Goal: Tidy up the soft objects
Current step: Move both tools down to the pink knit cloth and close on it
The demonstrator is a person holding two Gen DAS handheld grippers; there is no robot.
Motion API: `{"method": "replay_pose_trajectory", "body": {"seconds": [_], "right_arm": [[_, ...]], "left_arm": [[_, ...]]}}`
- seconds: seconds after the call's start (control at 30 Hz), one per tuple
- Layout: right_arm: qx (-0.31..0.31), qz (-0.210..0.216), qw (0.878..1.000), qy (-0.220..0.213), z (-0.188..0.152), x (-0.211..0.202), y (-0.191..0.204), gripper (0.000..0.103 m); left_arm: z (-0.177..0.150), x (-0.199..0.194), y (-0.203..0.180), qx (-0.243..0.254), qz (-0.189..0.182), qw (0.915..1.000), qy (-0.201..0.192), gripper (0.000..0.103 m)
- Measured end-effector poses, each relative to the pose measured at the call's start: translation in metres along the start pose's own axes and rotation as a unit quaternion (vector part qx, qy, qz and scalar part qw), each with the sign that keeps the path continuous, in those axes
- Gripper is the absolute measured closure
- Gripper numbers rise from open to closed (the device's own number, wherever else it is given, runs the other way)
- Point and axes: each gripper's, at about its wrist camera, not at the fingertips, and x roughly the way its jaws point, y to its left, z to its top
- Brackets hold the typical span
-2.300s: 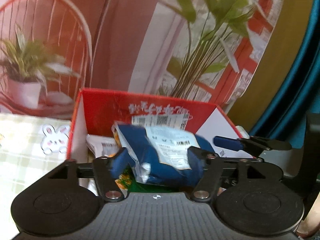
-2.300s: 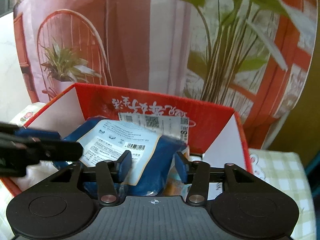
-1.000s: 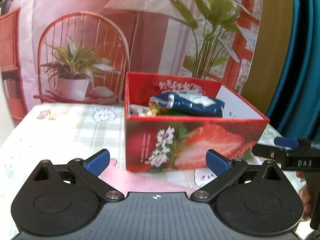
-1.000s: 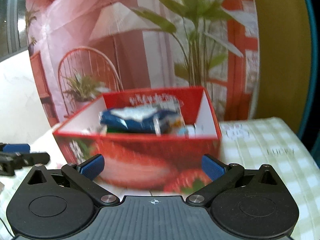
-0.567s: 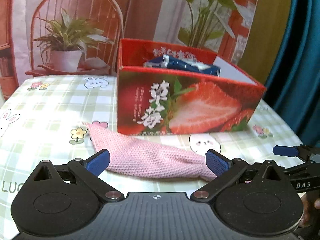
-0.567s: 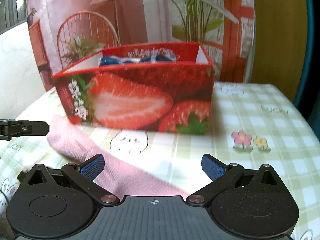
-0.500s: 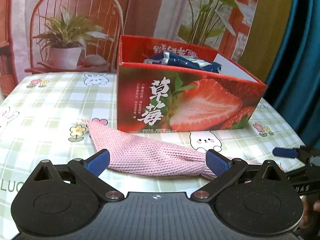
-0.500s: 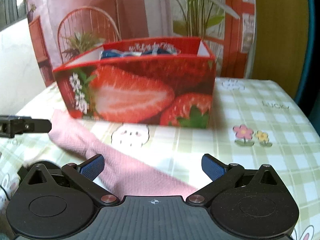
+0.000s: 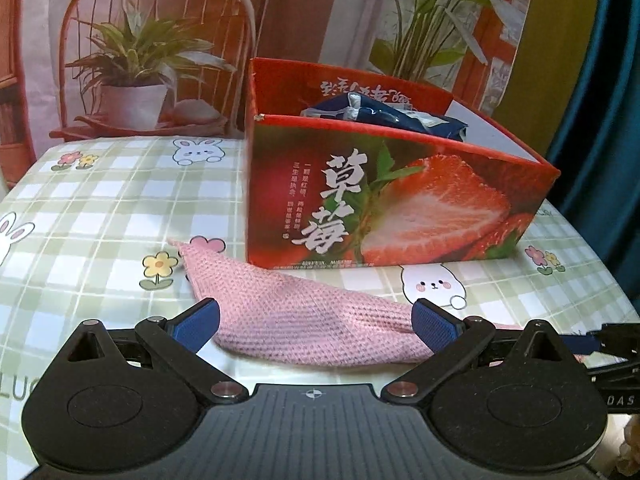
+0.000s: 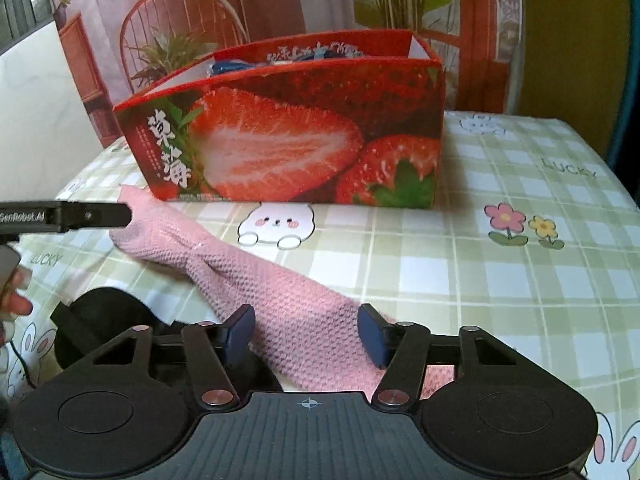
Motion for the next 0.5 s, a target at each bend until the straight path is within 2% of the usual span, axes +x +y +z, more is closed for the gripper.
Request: {"method": "replay_pose_trajectory", "body": {"seconds": [0.13,0.2,0.27,0.5], "right_arm": [[0.000,-0.007,1.000,0.020,-0.003,0.008,-0.002,0.063],[-0.012,-0.010,1.000,0.017,-0.003,0.010,-0.001,0.069],[-0.027,-0.012,0.999,0.016,-0.001,0.013,-0.001,0.073],[-0.034,-0.015,0.999,0.008,0.013,0.025,-0.010,0.079]], "left_arm": [[0.002,0.012,0.003,0.000,-0.005,1.0000,0.008,0.006],[0.004,0.021,0.009,-0.009,-0.020,0.9995,0.022,0.022],[0.005,0.031,0.014,-0.022,-0.028,0.9988,0.034,0.029],[0.005,0.048,0.018,-0.026,-0.038,0.9980,0.043,0.037]]}}
